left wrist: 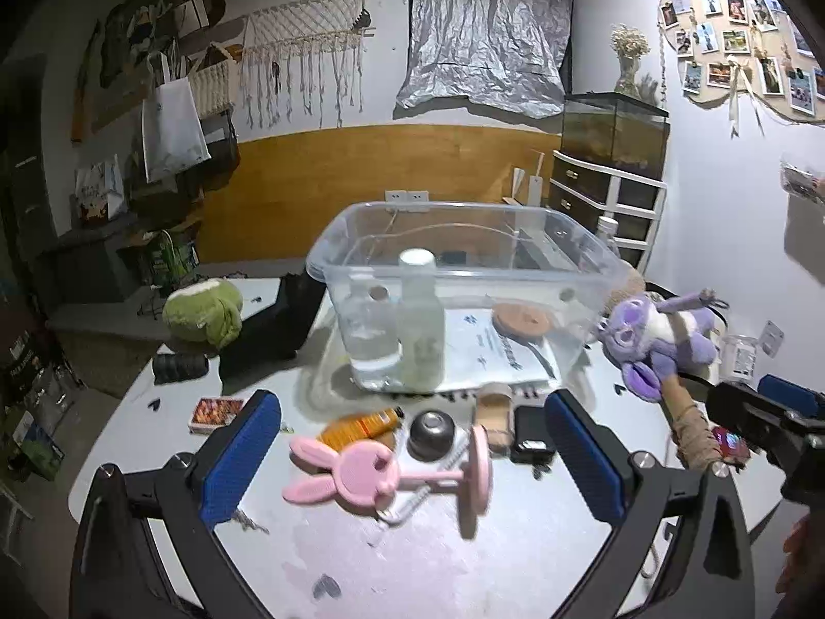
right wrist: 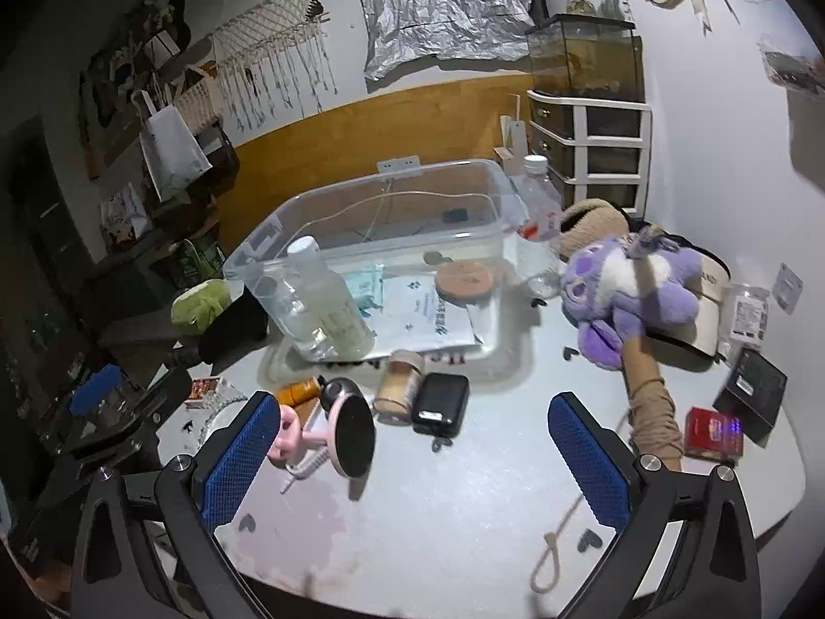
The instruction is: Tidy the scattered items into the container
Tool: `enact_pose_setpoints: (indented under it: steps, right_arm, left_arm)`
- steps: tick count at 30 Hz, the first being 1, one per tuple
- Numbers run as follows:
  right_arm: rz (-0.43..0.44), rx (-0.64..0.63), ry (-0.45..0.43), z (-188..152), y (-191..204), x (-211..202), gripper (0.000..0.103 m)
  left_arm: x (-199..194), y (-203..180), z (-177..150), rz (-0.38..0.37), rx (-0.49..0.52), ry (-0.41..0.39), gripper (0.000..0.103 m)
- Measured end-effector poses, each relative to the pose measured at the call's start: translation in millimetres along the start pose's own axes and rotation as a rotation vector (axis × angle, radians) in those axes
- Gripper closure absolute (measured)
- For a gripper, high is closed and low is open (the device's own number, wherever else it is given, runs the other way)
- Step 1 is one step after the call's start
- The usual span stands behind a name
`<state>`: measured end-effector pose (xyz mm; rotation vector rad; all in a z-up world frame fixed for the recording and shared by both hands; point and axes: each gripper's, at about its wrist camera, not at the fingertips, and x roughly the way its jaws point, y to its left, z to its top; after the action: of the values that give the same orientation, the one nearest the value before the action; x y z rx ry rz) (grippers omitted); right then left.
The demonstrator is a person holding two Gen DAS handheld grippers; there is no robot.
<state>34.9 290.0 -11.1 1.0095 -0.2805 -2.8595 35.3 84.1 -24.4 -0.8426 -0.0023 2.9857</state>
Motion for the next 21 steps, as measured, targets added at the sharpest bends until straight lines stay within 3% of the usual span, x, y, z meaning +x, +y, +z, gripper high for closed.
enact_pose_setpoints:
  steps: [14,21]
  right_arm:
    - [0.166,0.11,0.045,-18.8,-51.6,-22.3,0.0]
    - [0.181,0.17,0.075,-21.7,-69.2,-17.3,0.0]
  left_arm:
    - [-27.1,-34.2,-18.3,0.021,-0.034,0.016,0.001]
    - [-28.1,-41.7,-14.1,-0.003,-0.039,0.017,0.001]
